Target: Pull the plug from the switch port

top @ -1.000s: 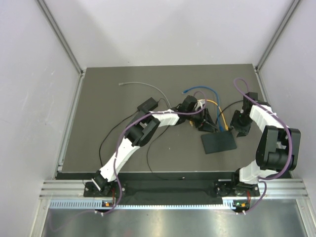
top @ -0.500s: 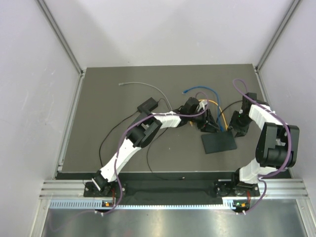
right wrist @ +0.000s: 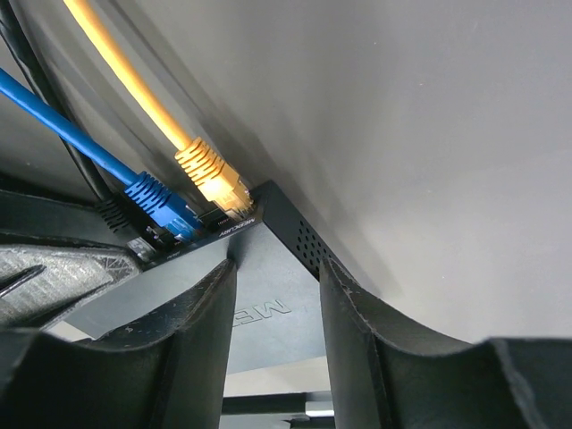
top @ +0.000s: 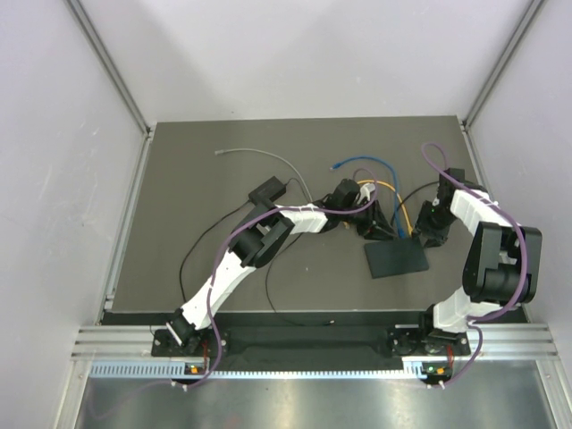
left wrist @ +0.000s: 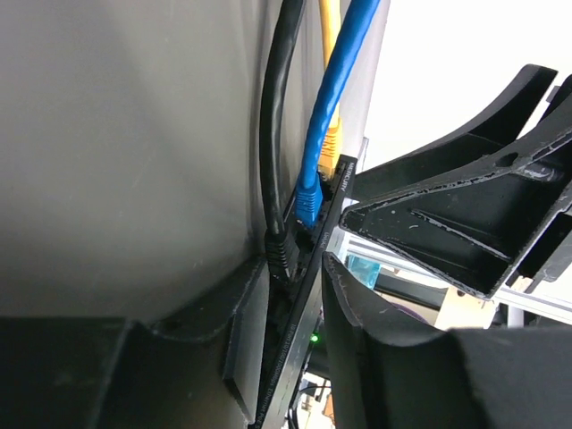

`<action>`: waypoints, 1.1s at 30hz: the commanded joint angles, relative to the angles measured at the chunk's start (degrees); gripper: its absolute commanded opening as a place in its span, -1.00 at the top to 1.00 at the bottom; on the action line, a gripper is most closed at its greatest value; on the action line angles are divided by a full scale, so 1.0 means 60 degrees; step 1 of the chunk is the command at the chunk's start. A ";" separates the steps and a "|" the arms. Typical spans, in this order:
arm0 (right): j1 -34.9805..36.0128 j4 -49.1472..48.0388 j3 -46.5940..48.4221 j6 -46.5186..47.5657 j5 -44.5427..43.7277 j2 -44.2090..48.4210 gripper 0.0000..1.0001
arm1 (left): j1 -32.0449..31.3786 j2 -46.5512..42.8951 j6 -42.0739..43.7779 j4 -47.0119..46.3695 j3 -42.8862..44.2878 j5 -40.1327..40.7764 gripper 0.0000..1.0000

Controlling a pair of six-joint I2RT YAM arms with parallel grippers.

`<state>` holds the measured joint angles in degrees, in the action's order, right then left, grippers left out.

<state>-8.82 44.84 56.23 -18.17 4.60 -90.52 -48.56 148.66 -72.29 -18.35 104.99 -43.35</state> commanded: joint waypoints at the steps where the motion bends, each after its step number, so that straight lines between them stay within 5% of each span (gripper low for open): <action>1: -0.0039 -0.0252 -0.0143 -0.0091 0.0229 -0.0016 0.17 | -0.0242 0.0126 0.0664 0.0857 0.0006 0.0267 0.28; 12: 0.0151 -0.0266 -0.0172 -0.0076 0.0244 -0.0133 0.19 | -0.0447 0.0111 0.0799 0.1359 -0.0081 0.0736 0.48; 18: 0.0210 -0.0149 -0.0040 0.0012 0.0112 -0.0089 0.20 | -0.0462 0.0243 0.0784 0.1535 0.0020 0.0985 0.98; 24: 0.0488 -0.0105 -0.0069 0.0026 0.0010 -0.0074 0.20 | -0.0418 0.0097 -0.0061 0.1301 -0.0371 0.1320 1.00; 30: 0.0752 -0.0061 0.0120 -0.0076 -0.0297 0.0188 0.20 | -0.0096 -0.0401 -0.2041 -0.0734 -0.1881 0.1659 1.00; 33: 0.0898 0.0231 0.0602 -0.0602 -0.0721 0.0569 0.16 | -0.0067 -0.0650 -0.1839 -0.0722 -0.1942 0.1995 1.00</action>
<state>-5.54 45.08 56.42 -18.63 1.45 -89.82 -49.28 145.18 -77.30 -25.56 96.36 -35.05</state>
